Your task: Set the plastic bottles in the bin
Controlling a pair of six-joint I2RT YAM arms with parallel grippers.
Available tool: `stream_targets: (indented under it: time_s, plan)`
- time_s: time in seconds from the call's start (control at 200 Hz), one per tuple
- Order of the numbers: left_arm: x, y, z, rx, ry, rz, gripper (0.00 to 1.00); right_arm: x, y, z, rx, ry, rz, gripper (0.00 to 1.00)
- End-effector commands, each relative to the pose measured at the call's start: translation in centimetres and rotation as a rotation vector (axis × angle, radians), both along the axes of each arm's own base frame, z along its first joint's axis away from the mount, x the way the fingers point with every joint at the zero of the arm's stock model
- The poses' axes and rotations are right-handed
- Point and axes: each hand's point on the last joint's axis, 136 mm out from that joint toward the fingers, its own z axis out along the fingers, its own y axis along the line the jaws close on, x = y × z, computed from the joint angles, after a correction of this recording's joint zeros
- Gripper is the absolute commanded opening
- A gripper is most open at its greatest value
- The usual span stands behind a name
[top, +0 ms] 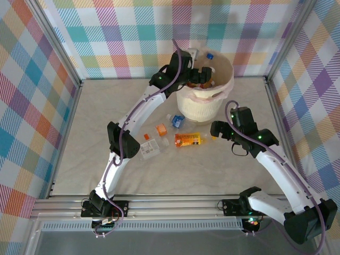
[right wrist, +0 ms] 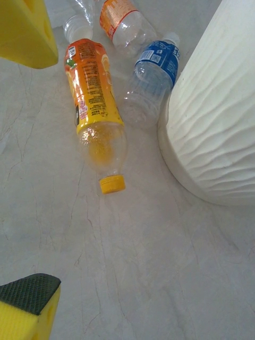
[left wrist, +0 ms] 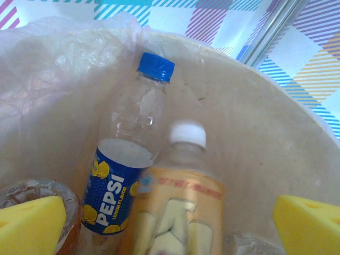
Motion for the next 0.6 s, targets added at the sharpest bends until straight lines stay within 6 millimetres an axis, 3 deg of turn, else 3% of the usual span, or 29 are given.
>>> stream_targets:
  time_s: [0.0,0.225,0.595]
  plan:
    - [-0.9,-0.2,3.7,-0.043,-0.069,-0.013,1.0,0.5,-0.1,0.1,0.008,-0.016,-0.02,1.0]
    - [-2.2,0.9,6.7,-0.061,-0.1,-0.016,1.0,0.6,0.0,0.0,0.008,-0.008,-0.02,1.0]
    - [-6.0,4.1,14.1,-0.1,-0.191,-0.013,1.0,0.3,0.4,0.6,0.03,-0.028,0.012,1.0]
